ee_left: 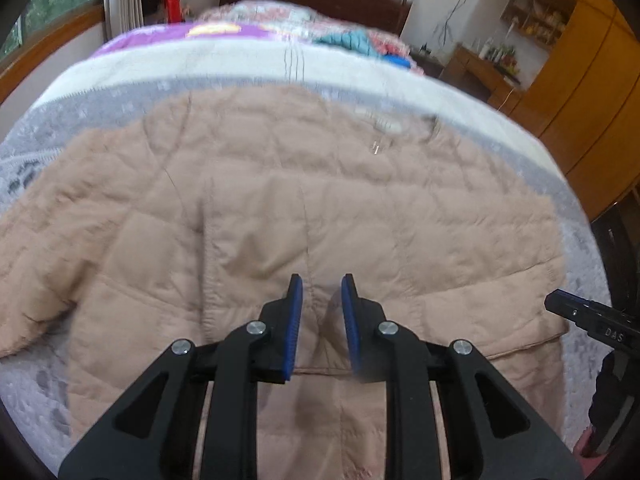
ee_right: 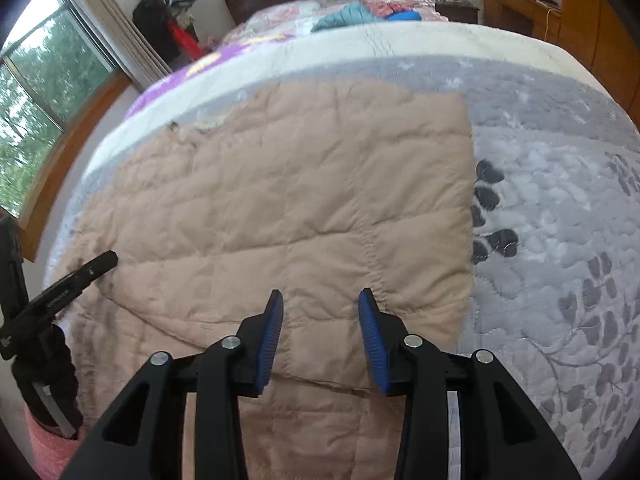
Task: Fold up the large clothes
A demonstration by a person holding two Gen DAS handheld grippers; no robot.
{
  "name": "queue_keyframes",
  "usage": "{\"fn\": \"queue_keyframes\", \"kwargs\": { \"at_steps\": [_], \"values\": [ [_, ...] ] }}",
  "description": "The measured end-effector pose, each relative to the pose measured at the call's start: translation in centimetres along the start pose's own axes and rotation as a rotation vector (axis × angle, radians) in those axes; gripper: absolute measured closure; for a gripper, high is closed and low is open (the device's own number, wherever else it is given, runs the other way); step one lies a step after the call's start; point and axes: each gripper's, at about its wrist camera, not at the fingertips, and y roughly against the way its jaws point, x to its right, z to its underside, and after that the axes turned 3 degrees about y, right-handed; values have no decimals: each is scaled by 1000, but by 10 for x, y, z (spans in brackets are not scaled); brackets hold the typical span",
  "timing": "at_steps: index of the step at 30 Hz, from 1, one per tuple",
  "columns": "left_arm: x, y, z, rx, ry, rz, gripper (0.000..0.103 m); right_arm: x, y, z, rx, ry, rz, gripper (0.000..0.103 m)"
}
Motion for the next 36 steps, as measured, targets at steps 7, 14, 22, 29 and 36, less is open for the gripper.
{"fn": "queue_keyframes", "kwargs": {
  "at_steps": [7, 14, 22, 29, 36],
  "values": [
    [-4, -22, 8, -13, -40, 4, 82, -2, -18, 9, 5, 11, 24, 64],
    [-12, -11, 4, -35, 21, 35, 82, 1, -2, 8, 20, -6, -30, 63],
    [-98, 84, 26, 118, 141, 25, 47, 20, 63, 28, 135, 16, -45, 56],
    [-273, 138, 81, 153, 479, -239, 45, 27, 53, 41, 85, 7, -53, 56],
    [-393, 166, 121, 209, 820, -229, 47, 21, 41, 42, 70, 21, -40, 55]
  ]
}}
